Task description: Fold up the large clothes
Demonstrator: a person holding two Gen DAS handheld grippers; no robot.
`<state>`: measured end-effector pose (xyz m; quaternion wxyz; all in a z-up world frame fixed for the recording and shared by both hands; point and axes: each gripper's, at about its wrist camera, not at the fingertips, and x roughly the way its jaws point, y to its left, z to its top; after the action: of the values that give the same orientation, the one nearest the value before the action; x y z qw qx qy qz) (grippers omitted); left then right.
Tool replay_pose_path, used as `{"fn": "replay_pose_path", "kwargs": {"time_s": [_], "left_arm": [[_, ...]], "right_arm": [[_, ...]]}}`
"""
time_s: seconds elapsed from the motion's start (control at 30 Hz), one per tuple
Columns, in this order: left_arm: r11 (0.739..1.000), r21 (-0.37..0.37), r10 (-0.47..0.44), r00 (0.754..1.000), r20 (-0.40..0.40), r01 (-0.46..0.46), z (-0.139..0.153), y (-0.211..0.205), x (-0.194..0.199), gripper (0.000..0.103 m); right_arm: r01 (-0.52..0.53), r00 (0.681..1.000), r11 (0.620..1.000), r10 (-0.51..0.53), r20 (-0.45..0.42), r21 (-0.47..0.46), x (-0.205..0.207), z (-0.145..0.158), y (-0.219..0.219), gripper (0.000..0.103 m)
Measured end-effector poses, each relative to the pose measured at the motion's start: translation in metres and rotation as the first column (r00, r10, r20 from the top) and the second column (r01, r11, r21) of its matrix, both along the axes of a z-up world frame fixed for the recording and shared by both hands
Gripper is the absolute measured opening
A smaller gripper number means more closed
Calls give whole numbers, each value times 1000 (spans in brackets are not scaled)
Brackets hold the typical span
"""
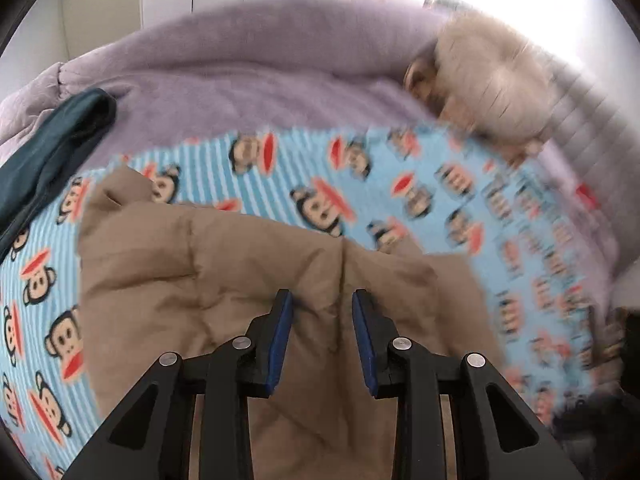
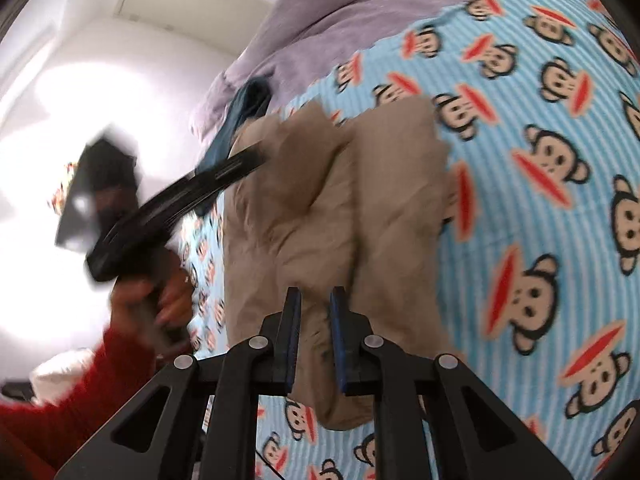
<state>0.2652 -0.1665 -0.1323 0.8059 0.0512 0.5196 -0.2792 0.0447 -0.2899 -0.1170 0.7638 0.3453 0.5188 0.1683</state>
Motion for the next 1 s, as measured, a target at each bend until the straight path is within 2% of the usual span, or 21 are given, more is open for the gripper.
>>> {"fn": "replay_pose_path", "kwargs": {"time_s": [0.07,0.13,0.17,0.23,0.3,0.4,0.5,0.63,0.77,0.87,1.0], "left_arm": [[1000,12,24,999,-30,-23,-18,-11,4,33],[999,9,54,997,-55,-53,-27,-21,8,33],[998,7,65,996,-65,-65,-30,-25,9,33],[997,9,74,994,-76,-74,-38,-34,10,33],[997,30,66,996,-56,-64,-46,-41,5,33],[996,76,52,999,-11,-51,-51,-50,-3,33],[995,90,47,999,5,-47,-51,-51,-7,33],[995,84,45,999,2,-45,-37,-44,-15,33],[996,76,36,999,32,-38,-3,-21,-41,33],[996,67,57,997,58,-61,18,16,-73,33],[987,108,109,992,59,-115,24,65,-114,33]], "right_arm": [[-36,999,997,35,-14,-72,2,-15,15,17],[-64,998,966,58,-30,-250,-1,-28,30,16],[-60,998,957,47,-53,-285,-5,-37,27,16],[-34,996,956,8,-89,-292,-11,-57,17,16],[-12,993,956,-23,-117,-295,-15,-76,6,13],[-5,993,958,-28,-111,-286,-17,-95,1,12],[-16,995,948,-17,-102,-319,-18,-103,6,12],[2,993,954,-38,-112,-301,-19,-107,4,12],[-5,993,949,-33,-116,-316,-14,-113,7,12],[-22,992,941,-20,-121,-338,-5,-116,14,12],[-37,991,933,-13,-135,-358,0,-117,20,12]]}}
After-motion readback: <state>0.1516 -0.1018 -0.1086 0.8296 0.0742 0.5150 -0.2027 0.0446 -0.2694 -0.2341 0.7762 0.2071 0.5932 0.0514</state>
